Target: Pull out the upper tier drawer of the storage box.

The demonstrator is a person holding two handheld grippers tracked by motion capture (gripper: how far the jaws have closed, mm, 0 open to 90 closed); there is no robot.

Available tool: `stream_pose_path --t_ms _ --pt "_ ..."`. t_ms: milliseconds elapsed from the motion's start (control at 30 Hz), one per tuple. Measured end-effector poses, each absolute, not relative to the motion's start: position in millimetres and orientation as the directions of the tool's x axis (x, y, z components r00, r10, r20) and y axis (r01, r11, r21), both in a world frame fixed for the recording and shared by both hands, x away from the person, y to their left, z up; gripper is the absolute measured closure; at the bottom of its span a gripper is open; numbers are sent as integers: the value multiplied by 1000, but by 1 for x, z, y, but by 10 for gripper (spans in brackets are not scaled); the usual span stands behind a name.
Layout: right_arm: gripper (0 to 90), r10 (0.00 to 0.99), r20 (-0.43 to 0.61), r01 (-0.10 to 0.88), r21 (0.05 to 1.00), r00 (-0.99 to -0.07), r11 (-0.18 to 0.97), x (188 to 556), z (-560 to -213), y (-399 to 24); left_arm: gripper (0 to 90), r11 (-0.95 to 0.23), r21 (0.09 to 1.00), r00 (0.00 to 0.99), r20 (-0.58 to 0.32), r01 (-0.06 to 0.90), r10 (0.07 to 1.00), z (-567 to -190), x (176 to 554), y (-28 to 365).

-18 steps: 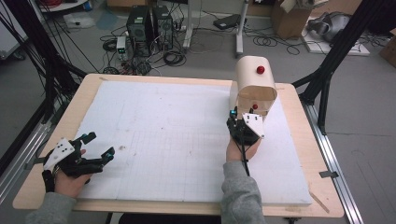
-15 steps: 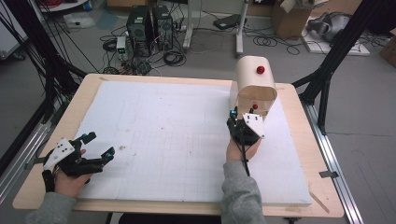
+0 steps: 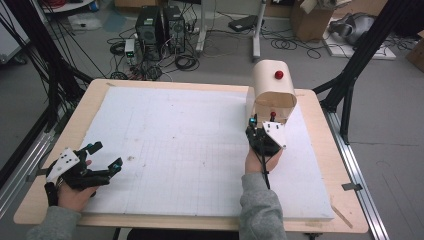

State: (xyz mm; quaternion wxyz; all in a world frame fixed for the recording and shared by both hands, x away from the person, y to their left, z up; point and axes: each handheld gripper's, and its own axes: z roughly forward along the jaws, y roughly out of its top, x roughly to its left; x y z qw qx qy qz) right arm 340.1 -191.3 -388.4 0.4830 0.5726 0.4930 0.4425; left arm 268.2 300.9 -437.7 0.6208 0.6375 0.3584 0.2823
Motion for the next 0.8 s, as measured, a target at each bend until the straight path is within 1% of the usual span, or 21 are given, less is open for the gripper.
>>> stream_pose_path --t_ms 333,433,800 --pt "450 991 21 141 989 132 -40 339 -387 -207 17 24 994 585 -83 109 806 -438 267 300" --pt "450 991 32 140 989 131 -51 339 -386 -215 17 24 994 585 -84 109 807 -438 267 300" --pt "450 991 35 138 989 126 -52 340 -387 -215 17 25 993 583 -86 111 808 -438 267 300"
